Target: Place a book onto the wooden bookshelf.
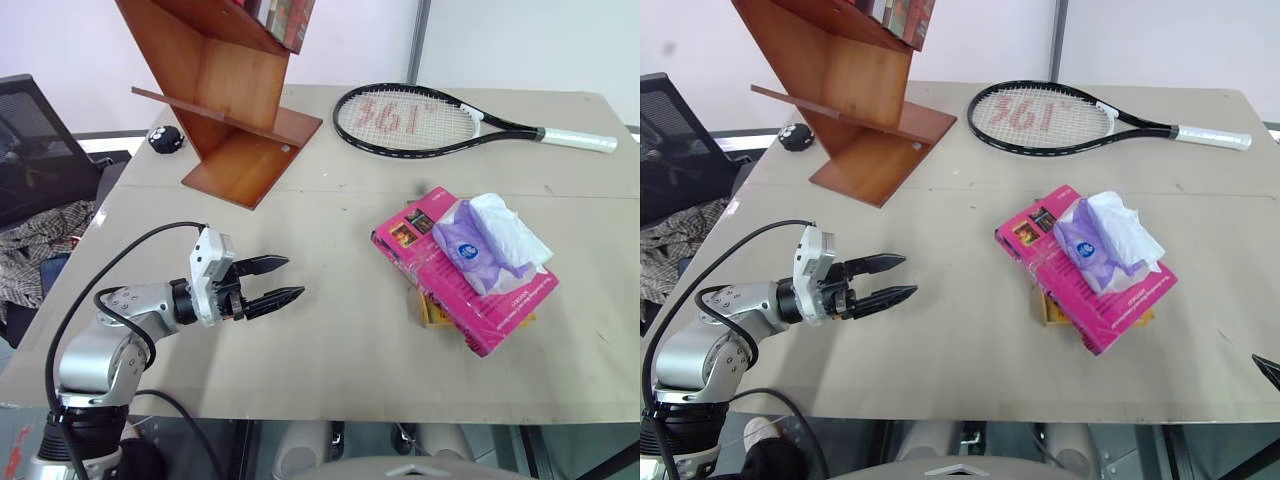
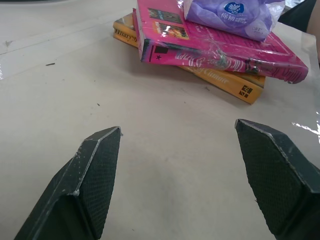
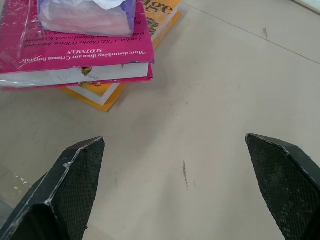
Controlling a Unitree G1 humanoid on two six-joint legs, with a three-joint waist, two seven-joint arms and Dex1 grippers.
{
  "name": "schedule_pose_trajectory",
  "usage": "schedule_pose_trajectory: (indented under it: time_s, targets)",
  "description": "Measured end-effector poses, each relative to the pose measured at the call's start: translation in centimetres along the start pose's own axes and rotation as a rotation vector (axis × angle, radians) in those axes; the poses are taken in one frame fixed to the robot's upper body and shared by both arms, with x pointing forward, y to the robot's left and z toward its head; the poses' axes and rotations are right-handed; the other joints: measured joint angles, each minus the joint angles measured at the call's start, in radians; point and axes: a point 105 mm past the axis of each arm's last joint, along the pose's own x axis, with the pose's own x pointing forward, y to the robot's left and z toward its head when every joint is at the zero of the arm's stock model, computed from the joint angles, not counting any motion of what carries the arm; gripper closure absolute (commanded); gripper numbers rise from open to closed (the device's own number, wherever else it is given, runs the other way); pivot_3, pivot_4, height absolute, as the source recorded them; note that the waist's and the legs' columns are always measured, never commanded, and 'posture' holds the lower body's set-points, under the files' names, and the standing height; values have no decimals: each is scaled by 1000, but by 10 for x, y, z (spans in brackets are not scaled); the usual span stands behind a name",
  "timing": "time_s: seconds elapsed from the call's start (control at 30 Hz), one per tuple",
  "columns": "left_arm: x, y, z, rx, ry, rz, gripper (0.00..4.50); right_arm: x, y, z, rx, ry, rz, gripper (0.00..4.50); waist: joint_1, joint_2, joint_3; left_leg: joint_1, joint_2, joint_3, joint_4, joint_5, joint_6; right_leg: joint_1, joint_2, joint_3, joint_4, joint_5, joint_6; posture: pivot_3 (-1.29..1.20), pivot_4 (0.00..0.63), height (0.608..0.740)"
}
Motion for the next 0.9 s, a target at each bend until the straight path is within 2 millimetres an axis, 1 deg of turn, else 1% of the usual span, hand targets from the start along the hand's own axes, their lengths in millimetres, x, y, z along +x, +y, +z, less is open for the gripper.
schedule_pose_trajectory:
  time_s: [0.1, 0.13, 0.17, 0.2, 0.23, 0.27, 0.3, 0.4, 0.5, 0.53, 0.57, 0.6, 0.7, 0.73, 0.77, 0.8, 0.83, 0.87, 0.9]
  targets:
    - [0, 0, 1, 3, -2, -2, 737, 1, -1, 1, 1, -9, -5, 44, 0, 0, 0, 0, 0, 0, 0, 0, 0, 0, 0, 0, 0, 0, 0, 0, 150, 717]
    - [3, 1, 10, 4, -26, -15, 737, 13, -2, 11, 26, -55, -24, 44, -1, -2, 1, 0, 0, 0, 1, 0, 0, 0, 0, 0, 0, 0, 0, 0, 150, 717]
    - [11, 1, 31, 39, -85, -53, 737, 33, 5, 34, 3, -109, 0, 44, -4, -2, 2, 0, 0, 0, 2, 0, 0, 0, -1, 0, 0, 2, -3, 0, 150, 717]
    - [15, -5, 47, 83, -121, -93, 737, 46, 14, 52, -47, -116, 28, 44, -5, 0, 2, 1, 0, 1, 2, 0, 0, 0, -1, 0, 0, 2, -3, 0, 150, 717]
    - [18, -12, 59, 120, -146, -129, 737, 54, 22, 64, -95, -109, 45, 44, -4, 0, 1, 2, 0, 1, 2, 0, 0, 1, -2, -1, 0, 2, -3, 0, 150, 717]
    - [19, -19, 65, 135, -161, -160, 737, 59, 28, 74, -128, -101, 51, 44, -4, 1, 0, 3, 0, 1, 2, 0, -1, 2, -1, -2, 1, 2, -3, 0, 150, 717]
    - [19, -23, 65, 134, -160, -176, 737, 66, 31, 82, -128, -112, 66, 44, -3, 0, -1, 3, 0, 1, 2, 0, -1, 2, -1, -2, 1, 2, -3, 0, 150, 717]
    - [18, -28, 67, 140, -154, -220, 737, 87, 35, 103, -57, -166, 110, 44, -3, -3, 2, 1, 0, 1, 3, 2, 1, 0, 2, -3, 0, 2, -3, 0, 150, 717]
    - [18, -40, 76, 195, -158, -271, 737, 123, 47, 126, -32, -210, 145, 44, -5, -5, 3, 0, 0, 1, 3, 4, 3, 0, 3, -3, 0, 2, -4, 0, 150, 717]
    - [19, -43, 78, 206, -159, -286, 737, 131, 50, 127, -21, -206, 145, 44, -4, -5, 3, 0, 0, 1, 3, 6, -1, 0, 4, -3, 0, 3, -5, 0, 150, 717]
    - [18, -46, 79, 213, -164, -301, 737, 147, 52, 126, -3, -171, 141, 44, -3, -5, 4, 0, 0, 1, 3, 6, -1, 0, 4, -3, 0, 4, -7, 0, 150, 717]
    - [19, -48, 80, 214, -166, -309, 737, 154, 54, 122, 4, -138, 144, 44, 1, -5, 4, -1, -1, 0, 3, 7, -1, 0, 4, -4, 0, 4, -7, 0, 150, 717]
    - [18, -51, 81, 206, -175, -325, 737, 178, 65, 103, 9, 6, 182, 44, 6, -6, 4, -2, -1, 1, 3, 7, -1, 0, 4, -5, -1, 4, -6, 0, 150, 717]
    - [18, -54, 82, 211, -180, -337, 737, 183, 65, 97, 11, 43, 178, 44, 6, -6, 4, -3, -2, 1, 3, 6, -1, 0, 4, -6, -1, 4, -6, 0, 150, 717]
    - [18, -56, 83, 214, -183, -347, 737, 188, 63, 91, 6, 79, 165, 269, 6, -6, 4, -3, -2, 1, 4, 6, -1, 0, 4, -6, -1, 4, -6, 0, 150, 717]
    - [18, -59, 84, 216, -186, -358, 737, 192, 61, 90, -4, 98, 153, 681, 6, -6, 4, -3, -2, 1, 5, 6, 0, 1, 4, -7, -1, 3, -5, 0, 150, 717]
    - [18, -59, 85, 218, -187, -360, 737, 192, 60, 90, -9, 98, 147, 903, 6, -6, 4, -2, -2, 2, 5, 6, 0, 1, 4, -7, -1, 3, -4, 0, 150, 717]
    - [18, -61, 85, 216, -186, -363, 737, 192, 59, 90, -15, 102, 141, 1253, 6, -7, 4, -2, -2, 1, 5, 6, 0, 2, 4, -8, -1, 2, -2, 0, 150, 717]
    - [18, -62, 84, 212, -186, -366, 737, 192, 58, 90, -15, 103, 140, 1744, 6, -7, 3, -2, -2, 1, 5, 6, 0, 2, 4, -8, -1, 2, -2, 0, 150, 717]
